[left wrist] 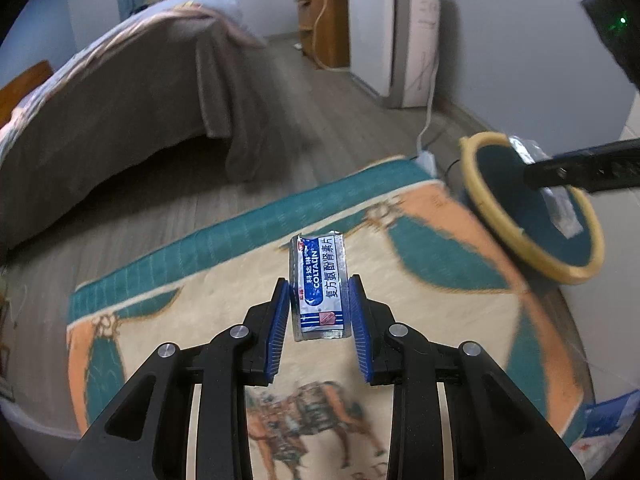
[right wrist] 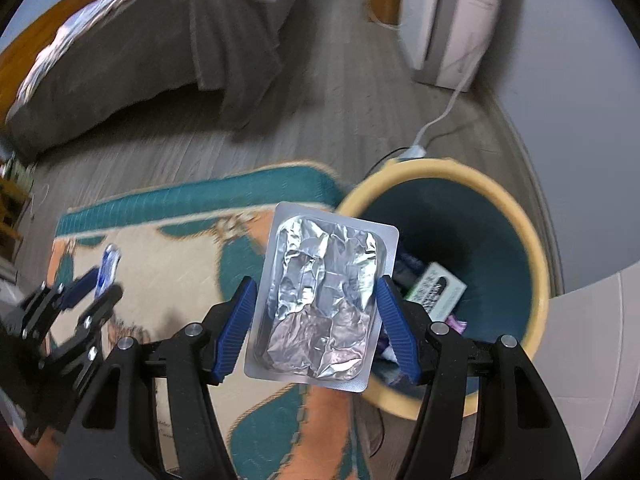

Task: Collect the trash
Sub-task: 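Carry the packet and blister pack over the wastebasket and open both tools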

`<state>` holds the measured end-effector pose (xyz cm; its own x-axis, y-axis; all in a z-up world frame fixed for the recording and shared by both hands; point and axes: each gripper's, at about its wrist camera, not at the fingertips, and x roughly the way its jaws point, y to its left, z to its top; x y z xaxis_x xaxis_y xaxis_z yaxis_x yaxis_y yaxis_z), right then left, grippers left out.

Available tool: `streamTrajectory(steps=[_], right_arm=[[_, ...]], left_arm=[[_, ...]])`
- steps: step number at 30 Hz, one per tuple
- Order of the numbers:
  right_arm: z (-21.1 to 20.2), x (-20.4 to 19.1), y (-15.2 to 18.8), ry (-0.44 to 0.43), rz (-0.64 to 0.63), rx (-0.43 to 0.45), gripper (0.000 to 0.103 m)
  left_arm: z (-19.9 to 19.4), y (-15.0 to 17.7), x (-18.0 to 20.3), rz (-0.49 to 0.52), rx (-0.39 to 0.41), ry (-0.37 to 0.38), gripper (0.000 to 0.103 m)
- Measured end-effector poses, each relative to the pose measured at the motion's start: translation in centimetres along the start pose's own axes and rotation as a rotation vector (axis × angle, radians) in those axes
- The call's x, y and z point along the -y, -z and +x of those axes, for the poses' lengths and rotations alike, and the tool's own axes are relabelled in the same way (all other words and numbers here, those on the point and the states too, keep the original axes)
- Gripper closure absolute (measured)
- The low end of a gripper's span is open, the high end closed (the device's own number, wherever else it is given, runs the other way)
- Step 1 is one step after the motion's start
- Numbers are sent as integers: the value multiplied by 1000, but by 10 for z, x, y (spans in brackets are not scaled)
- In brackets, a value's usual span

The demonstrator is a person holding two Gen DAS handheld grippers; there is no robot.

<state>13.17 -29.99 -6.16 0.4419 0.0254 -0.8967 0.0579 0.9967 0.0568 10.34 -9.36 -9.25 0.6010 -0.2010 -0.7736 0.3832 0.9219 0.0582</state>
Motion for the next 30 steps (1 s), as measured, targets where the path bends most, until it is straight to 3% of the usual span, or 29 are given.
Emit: streamTrajectory(steps=[7, 18, 30], right_arm=[[-4, 50, 0, 27, 111, 17, 42], [3, 69, 8, 30, 150, -6, 42], [7, 128, 19, 102, 242, -8, 42]], left_arm=[[-11, -6, 37, 52, 13, 82, 72], [-16, -20, 113, 152, 7, 204, 72], [5, -55, 148, 235, -7, 204, 72]])
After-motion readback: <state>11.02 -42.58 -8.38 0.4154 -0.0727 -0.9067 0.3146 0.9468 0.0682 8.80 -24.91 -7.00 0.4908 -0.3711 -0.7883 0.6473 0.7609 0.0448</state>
